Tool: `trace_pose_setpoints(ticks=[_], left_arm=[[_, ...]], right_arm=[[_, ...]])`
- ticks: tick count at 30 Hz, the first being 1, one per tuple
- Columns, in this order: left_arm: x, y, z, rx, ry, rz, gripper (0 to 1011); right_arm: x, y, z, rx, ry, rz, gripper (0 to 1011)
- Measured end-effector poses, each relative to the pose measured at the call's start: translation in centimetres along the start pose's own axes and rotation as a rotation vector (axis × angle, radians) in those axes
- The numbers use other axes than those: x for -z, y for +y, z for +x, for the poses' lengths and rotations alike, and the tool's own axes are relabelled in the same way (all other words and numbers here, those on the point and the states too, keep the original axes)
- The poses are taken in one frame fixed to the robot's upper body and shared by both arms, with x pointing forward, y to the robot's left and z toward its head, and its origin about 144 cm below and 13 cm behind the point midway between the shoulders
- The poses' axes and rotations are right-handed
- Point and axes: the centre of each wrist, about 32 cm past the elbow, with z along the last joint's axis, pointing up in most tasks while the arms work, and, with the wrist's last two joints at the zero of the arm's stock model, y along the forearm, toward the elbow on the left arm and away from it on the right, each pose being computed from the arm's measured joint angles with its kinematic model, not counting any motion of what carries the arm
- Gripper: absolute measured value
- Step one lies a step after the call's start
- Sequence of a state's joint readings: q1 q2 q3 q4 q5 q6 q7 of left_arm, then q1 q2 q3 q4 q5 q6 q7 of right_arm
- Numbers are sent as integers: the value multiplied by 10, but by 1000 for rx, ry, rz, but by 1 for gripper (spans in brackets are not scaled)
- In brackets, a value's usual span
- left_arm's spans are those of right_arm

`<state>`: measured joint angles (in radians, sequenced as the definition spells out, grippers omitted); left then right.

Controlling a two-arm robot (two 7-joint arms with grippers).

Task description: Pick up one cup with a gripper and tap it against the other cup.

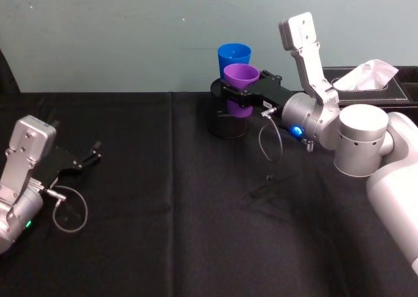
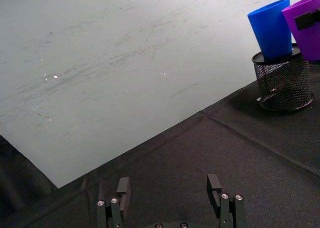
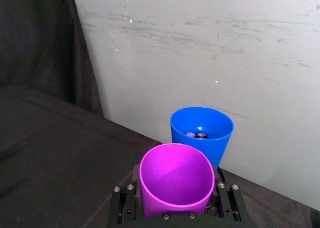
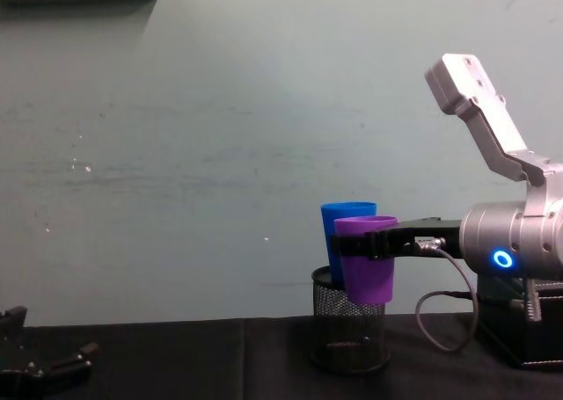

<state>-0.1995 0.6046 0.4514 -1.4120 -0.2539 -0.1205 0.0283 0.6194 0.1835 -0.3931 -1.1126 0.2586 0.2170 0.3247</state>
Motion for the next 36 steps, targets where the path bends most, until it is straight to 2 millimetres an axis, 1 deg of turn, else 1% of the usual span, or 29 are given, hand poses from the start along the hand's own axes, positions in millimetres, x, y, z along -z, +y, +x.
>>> trace_pose_setpoints(ticks=[36], left_arm=[[0,0,0,0,0,0,1000]], right_arm=[[0,0,0,0,0,0,741]])
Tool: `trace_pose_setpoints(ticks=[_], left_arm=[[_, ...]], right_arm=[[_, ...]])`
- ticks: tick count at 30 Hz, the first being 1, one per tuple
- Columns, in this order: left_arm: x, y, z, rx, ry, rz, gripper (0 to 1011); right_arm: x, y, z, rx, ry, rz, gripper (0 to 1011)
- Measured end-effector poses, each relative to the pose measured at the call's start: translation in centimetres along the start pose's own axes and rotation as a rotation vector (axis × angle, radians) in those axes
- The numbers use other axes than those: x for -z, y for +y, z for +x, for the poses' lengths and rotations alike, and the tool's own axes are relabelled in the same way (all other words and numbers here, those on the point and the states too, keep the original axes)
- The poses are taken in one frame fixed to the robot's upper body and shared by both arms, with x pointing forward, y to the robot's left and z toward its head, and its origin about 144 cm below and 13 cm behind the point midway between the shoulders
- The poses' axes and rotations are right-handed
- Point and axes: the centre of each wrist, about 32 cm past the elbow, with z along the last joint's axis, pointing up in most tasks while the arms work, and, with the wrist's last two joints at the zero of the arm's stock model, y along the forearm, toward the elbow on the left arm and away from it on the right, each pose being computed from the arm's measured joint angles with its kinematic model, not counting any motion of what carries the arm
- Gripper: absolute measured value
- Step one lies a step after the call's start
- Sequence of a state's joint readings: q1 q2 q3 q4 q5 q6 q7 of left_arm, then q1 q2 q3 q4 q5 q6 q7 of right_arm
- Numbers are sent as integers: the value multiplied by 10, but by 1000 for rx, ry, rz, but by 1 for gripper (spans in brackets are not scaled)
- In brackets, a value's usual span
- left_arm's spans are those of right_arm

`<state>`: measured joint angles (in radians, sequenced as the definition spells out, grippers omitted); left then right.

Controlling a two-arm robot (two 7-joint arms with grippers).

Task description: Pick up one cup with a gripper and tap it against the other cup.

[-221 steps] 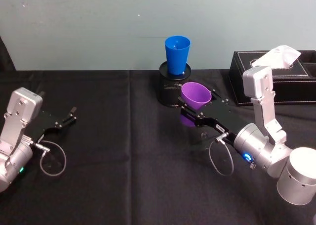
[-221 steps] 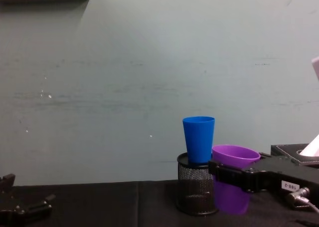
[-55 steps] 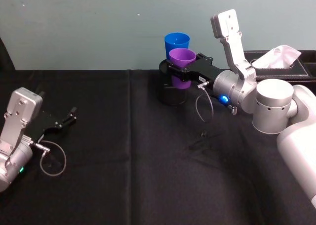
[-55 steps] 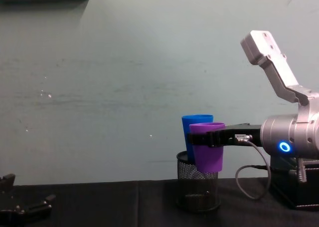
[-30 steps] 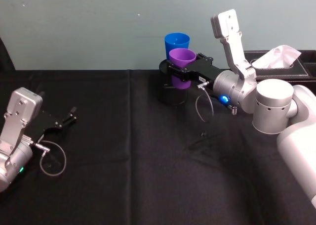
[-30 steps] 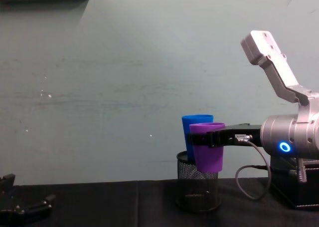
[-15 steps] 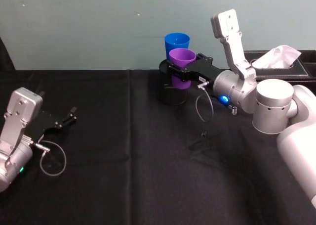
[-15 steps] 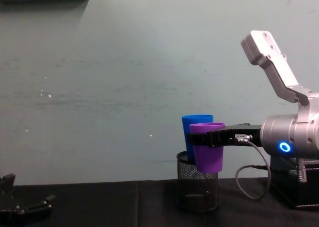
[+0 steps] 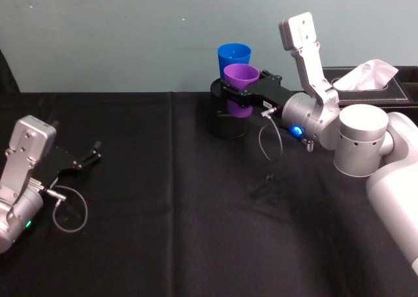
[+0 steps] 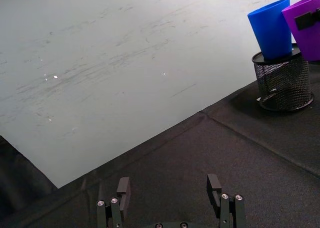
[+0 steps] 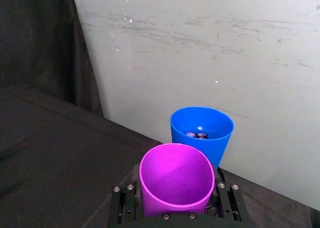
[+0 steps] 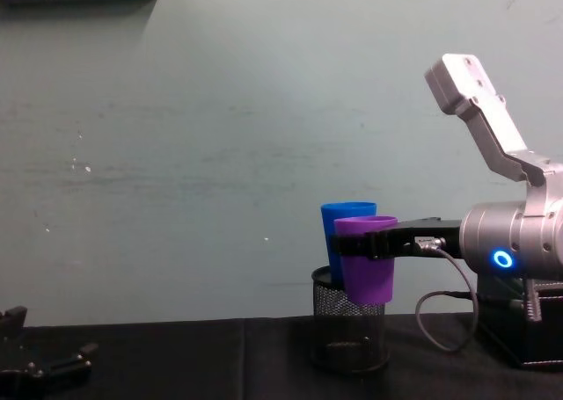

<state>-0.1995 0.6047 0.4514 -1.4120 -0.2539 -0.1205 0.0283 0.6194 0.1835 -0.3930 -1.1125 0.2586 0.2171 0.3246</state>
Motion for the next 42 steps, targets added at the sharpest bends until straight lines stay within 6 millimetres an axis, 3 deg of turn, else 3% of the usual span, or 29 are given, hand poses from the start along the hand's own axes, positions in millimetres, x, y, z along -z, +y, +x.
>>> trace_pose_setpoints(ticks=[42], left_arm=[[0,0,0,0,0,0,1000]], right_arm=[[0,0,0,0,0,0,741]])
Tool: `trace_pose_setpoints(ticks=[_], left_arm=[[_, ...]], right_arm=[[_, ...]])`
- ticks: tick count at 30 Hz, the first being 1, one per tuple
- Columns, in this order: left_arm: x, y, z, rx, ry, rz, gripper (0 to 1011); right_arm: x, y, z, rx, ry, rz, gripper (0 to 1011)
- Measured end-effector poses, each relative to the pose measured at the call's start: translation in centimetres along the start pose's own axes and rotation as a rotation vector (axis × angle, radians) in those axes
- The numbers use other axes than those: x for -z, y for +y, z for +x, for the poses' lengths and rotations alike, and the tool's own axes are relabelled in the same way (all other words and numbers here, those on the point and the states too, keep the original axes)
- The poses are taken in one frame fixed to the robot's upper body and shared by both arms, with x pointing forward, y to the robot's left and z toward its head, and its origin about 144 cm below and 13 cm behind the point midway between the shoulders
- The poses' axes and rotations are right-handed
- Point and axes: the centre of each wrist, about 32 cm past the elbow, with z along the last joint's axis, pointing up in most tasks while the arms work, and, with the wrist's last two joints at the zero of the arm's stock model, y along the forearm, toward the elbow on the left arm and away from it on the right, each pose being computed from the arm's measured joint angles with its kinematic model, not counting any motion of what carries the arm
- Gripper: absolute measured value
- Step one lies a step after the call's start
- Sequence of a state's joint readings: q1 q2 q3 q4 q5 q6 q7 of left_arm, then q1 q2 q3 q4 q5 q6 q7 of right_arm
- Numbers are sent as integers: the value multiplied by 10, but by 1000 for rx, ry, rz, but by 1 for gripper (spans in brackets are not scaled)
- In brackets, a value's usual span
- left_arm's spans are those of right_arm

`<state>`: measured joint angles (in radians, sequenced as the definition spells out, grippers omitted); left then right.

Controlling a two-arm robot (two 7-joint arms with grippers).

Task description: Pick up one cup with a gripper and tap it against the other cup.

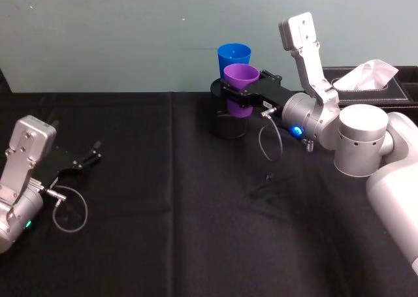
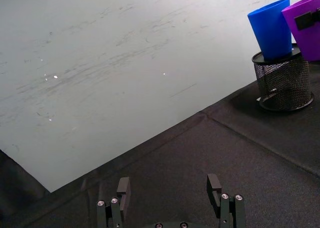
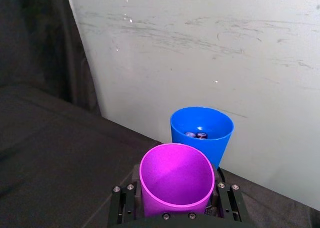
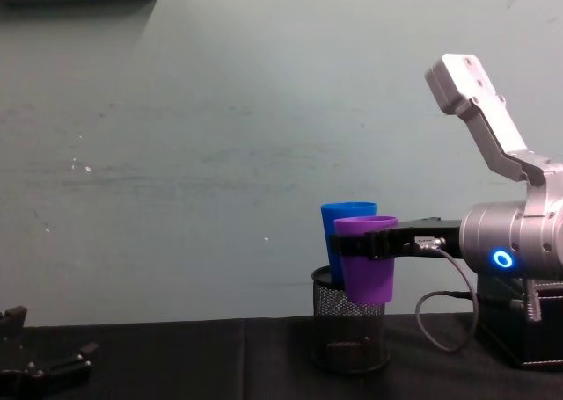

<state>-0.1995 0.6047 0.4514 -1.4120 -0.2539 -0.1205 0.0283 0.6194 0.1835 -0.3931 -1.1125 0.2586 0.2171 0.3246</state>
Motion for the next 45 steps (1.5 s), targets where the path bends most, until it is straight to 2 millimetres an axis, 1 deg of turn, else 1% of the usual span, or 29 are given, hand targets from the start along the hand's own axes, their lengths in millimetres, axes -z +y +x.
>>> trace_pose_setpoints(ticks=[45], left_arm=[[0,0,0,0,0,0,1000]], right_arm=[[0,0,0,0,0,0,741]])
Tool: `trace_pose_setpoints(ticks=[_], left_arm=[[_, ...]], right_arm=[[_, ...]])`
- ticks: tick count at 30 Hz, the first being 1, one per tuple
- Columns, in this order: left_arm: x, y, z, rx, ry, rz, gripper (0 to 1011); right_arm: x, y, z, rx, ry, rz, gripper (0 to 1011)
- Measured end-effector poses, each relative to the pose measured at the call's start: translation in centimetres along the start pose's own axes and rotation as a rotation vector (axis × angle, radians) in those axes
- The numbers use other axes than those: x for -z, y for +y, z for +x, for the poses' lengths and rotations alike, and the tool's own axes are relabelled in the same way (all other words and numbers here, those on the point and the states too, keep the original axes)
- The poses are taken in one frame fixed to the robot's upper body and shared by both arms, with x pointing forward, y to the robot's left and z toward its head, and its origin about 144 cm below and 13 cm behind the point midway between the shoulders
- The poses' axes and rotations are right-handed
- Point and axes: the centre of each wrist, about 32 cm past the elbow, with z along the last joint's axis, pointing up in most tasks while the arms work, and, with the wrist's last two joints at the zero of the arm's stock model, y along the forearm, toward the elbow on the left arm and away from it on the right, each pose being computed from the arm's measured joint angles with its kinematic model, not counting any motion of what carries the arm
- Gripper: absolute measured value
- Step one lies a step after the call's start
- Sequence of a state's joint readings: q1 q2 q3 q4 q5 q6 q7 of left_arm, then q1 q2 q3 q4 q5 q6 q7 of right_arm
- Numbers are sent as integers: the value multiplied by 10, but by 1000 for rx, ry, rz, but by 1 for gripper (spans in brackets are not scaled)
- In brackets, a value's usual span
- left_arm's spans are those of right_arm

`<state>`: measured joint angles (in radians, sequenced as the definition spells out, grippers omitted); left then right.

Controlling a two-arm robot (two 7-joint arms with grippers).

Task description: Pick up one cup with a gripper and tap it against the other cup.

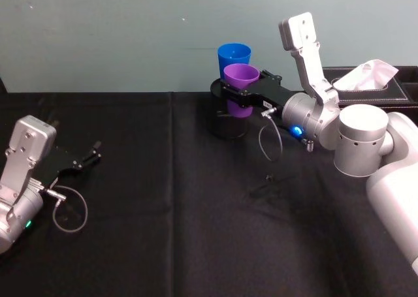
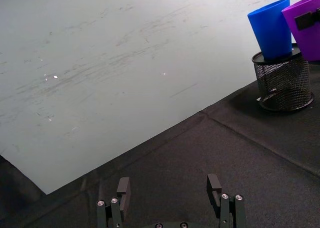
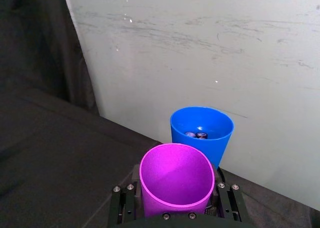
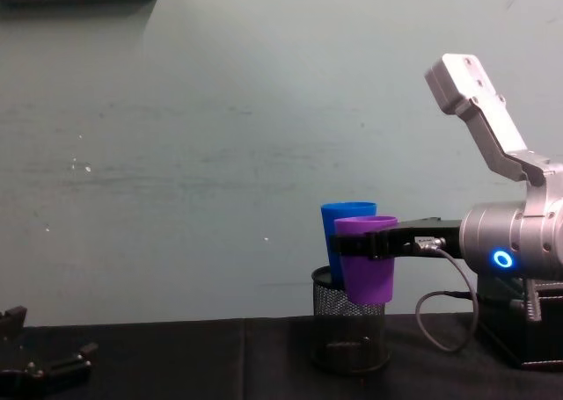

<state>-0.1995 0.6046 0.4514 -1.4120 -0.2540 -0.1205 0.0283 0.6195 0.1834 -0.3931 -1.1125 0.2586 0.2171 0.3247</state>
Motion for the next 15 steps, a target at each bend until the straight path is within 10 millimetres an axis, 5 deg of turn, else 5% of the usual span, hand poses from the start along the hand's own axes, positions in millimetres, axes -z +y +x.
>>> trace_pose_setpoints(ticks=[15], left_arm=[[0,0,0,0,0,0,1000]], right_arm=[[0,0,0,0,0,0,741]])
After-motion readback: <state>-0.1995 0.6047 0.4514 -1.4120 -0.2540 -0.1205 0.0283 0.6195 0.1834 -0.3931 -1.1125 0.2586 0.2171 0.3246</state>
